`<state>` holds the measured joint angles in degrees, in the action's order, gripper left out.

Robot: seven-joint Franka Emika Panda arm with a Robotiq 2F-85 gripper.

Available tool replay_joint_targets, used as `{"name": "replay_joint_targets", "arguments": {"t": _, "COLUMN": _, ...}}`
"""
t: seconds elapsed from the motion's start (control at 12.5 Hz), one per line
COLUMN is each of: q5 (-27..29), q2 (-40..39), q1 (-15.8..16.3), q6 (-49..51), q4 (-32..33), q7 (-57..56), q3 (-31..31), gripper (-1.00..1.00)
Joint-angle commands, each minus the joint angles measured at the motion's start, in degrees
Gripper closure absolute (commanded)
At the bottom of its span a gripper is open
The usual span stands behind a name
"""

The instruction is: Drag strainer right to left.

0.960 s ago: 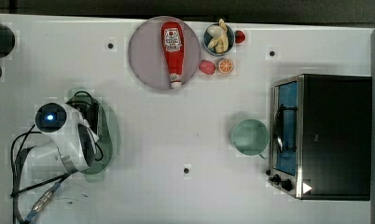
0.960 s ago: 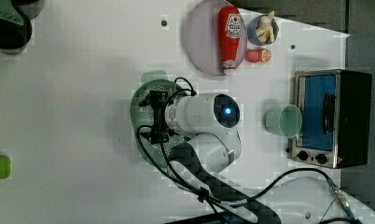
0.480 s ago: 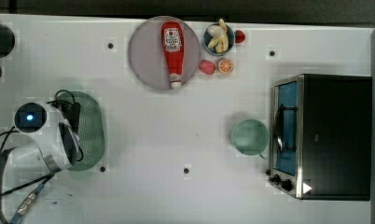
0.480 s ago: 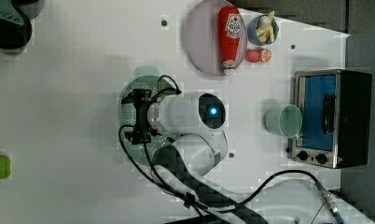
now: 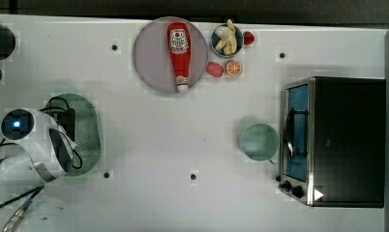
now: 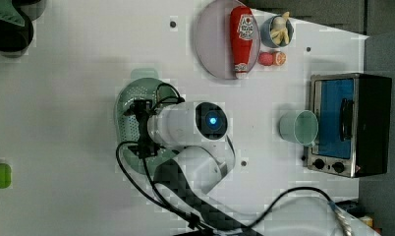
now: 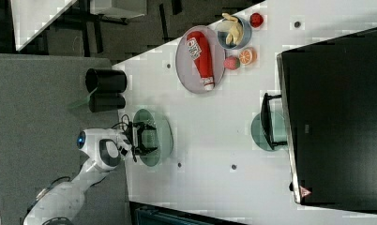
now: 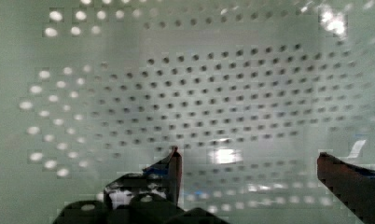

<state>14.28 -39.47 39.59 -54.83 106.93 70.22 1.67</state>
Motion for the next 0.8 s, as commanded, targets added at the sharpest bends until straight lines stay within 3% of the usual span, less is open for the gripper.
{"name": "replay_joint_targets", "arguments": {"t": 0.08, "q5": 0.6, "q2": 12.5, "q1": -0.9, "q6": 9.1, "q4": -0.9, "q7": -14.7, "q3": -6.1, "gripper": -1.00}}
{"name": "replay_joint_targets", "arguments": {"t": 0.48, "q5": -2.4, "q2": 32.5, "q1": -2.4, "q6": 28.9, "q4": -1.4, "q7": -41.8, "q3": -22.9, "gripper": -1.00}}
{"name": "replay_joint_targets", "arguments": {"t": 0.8, "q5": -15.9, "q2": 44.8, "q1": -3.0, "q6": 43.7, "q4": -2.6, "q7": -58.2, "q3": -35.7, "gripper": -1.00}}
